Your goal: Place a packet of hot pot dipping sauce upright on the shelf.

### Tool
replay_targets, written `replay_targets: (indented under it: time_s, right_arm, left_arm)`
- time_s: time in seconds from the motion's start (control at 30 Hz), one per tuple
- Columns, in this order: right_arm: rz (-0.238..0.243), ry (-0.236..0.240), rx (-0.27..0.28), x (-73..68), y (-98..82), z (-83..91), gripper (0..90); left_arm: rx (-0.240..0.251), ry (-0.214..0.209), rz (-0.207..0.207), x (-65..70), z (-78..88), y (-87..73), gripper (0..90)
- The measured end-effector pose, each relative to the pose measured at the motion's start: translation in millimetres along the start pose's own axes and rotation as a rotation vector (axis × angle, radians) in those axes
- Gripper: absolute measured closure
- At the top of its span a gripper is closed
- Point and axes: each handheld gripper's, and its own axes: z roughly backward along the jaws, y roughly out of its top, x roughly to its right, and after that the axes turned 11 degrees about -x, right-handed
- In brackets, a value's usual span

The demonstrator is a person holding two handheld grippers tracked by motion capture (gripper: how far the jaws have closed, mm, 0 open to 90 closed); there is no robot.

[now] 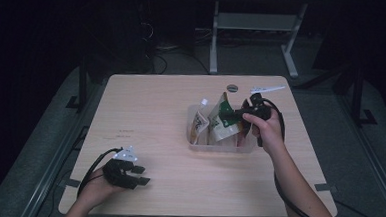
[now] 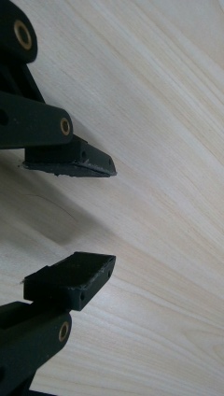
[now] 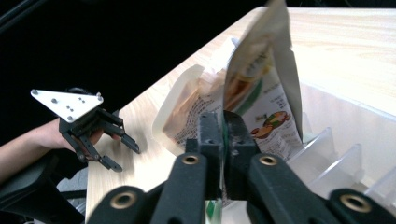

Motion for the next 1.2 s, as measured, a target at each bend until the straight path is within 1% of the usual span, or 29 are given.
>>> replay_targets:
  time_s: [0.07,0.13,0.23,0.33,0.4,0.5,0.63,0.67,0.7,0.73,0.8,0.83,0.9,0.93,0.97,1.03,1.2]
  right_arm:
    - [-0.001,-0.007,0.001,-0.6,-1.7,4.9,78.4]
    - [0.008,-0.019,0.007,-2.0,-2.6,9.7,71.8]
    - [0.017,-0.025,0.038,-7.9,-4.3,20.9,61.2]
    - [0.036,-0.043,0.072,-15.4,-7.5,32.1,50.7]
    - [0.047,-0.054,0.083,-20.1,-10.7,38.6,46.2]
    - [0.056,-0.077,0.09,-28.2,-17.5,47.3,42.5]
    - [0.079,-0.119,0.078,-39.9,-27.6,56.0,40.2]
    - [0.087,-0.126,0.074,-43.0,-30.2,57.6,39.7]
    - [0.087,-0.126,0.074,-43.0,-30.2,57.6,39.7]
    - [0.101,-0.142,0.067,-49.5,-36.1,60.3,38.3]
    - [0.107,-0.15,0.057,-52.3,-38.8,61.5,38.1]
    - [0.113,-0.155,0.053,-54.4,-40.9,62.3,37.8]
    - [0.134,-0.178,0.034,-63.0,-50.2,64.6,36.6]
    - [0.134,-0.178,0.034,-63.0,-50.2,64.6,36.6]
    - [0.141,-0.188,0.025,-66.5,-55.5,65.3,36.6]
    - [0.135,-0.181,0.02,-69.3,-61.9,65.3,36.4]
    - [0.141,-0.208,-0.022,-73.5,-77.0,61.5,35.1]
  left_arm:
    - [-0.005,-0.003,-0.006,1.4,-1.5,2.4,49.8]
    - [0.003,-0.006,-0.008,2.5,-2.0,3.6,49.7]
    - [0.0,-0.007,-0.014,2.8,-2.2,4.6,49.2]
    - [-0.002,-0.007,-0.025,2.2,-2.6,5.1,48.9]
    - [0.007,-0.007,-0.024,3.0,-2.8,6.3,48.4]
    - [0.003,-0.007,-0.034,3.8,-3.3,9.2,46.8]
    - [-0.005,-0.01,-0.056,5.8,-3.7,10.8,44.2]
    - [0.002,-0.016,-0.045,7.6,-3.8,10.6,43.5]
    - [0.002,-0.016,-0.045,7.6,-3.8,10.6,42.6]
    - [-0.002,-0.014,-0.056,8.0,-2.6,10.7,41.7]
    - [0.003,-0.015,-0.062,8.6,-1.9,10.8,40.8]
    - [0.009,-0.018,-0.054,9.7,-1.7,10.9,40.1]
    - [0.013,-0.018,-0.058,9.9,-1.7,11.5,38.2]
    - [0.011,-0.02,-0.058,10.0,-1.6,11.9,38.2]
    - [0.013,-0.023,-0.055,10.6,-1.8,12.3,37.6]
    - [0.01,-0.022,-0.062,10.6,-1.8,13.0,37.3]
    - [0.013,-0.026,-0.06,12.4,-2.2,13.3,36.1]
